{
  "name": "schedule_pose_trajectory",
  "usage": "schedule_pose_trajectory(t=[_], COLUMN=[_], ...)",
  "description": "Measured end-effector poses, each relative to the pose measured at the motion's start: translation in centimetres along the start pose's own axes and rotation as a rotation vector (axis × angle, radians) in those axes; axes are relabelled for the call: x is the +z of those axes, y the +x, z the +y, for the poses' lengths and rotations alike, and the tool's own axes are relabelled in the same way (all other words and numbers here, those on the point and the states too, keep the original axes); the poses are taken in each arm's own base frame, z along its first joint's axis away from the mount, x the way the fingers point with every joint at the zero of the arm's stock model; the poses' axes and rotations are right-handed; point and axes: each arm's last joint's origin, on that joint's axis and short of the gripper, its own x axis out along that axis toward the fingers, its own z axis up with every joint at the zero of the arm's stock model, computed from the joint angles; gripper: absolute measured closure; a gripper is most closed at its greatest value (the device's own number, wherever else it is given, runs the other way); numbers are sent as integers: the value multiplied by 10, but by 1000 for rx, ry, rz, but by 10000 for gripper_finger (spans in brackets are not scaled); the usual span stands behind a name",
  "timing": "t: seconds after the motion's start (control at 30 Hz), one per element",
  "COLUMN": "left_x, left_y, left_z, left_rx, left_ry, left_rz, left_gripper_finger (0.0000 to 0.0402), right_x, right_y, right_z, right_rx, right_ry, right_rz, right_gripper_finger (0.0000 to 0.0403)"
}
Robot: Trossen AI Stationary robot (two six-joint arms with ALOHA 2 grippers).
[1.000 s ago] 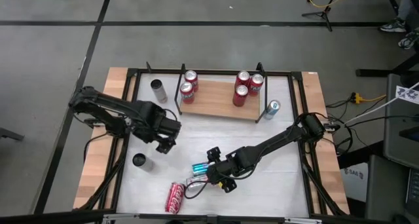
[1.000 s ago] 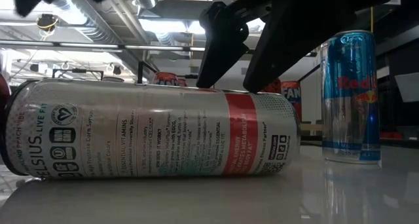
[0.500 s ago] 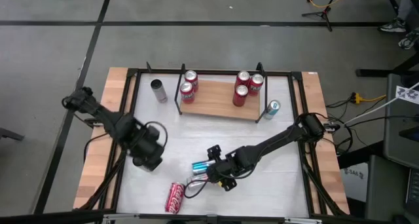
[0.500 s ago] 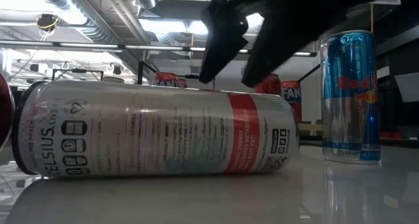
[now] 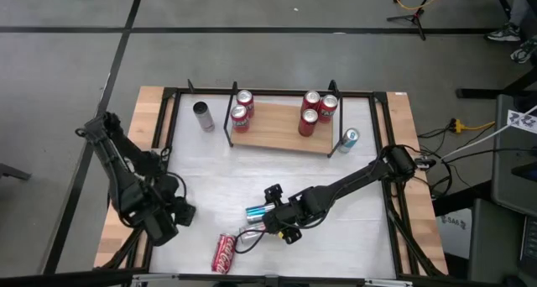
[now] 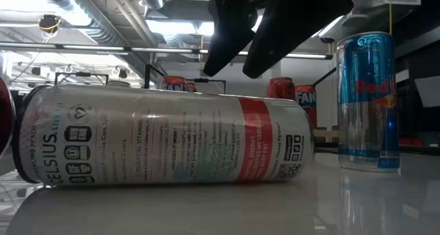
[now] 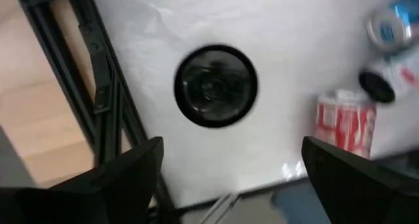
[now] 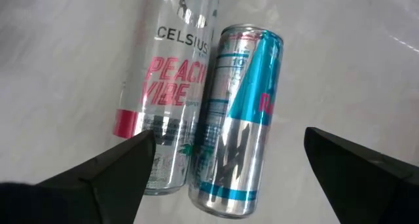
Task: Place canned beverage on shelf
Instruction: Put the middle white-pink soda can on the shelf
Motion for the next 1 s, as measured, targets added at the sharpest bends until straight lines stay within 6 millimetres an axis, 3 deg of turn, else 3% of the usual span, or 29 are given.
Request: schedule_pose_trajectory(t=[0.13,0.47,1.0], left_x=[-3,1,2], left_y=[14,53,68], left_z=[5,4,5], left_rx=[31,65,72], left_ry=[-118,-139,-116], left_rz=[-39,-72,-77], left_gripper_finger=[48,48,48], right_x=[0,0,1], right_y=[0,0,0], right_z=[0,0,0], right_rx=[2,2,1], right_ry=[1,1,2], right_rz=[-2,-3,-7], right_gripper_finger=[20,20,20])
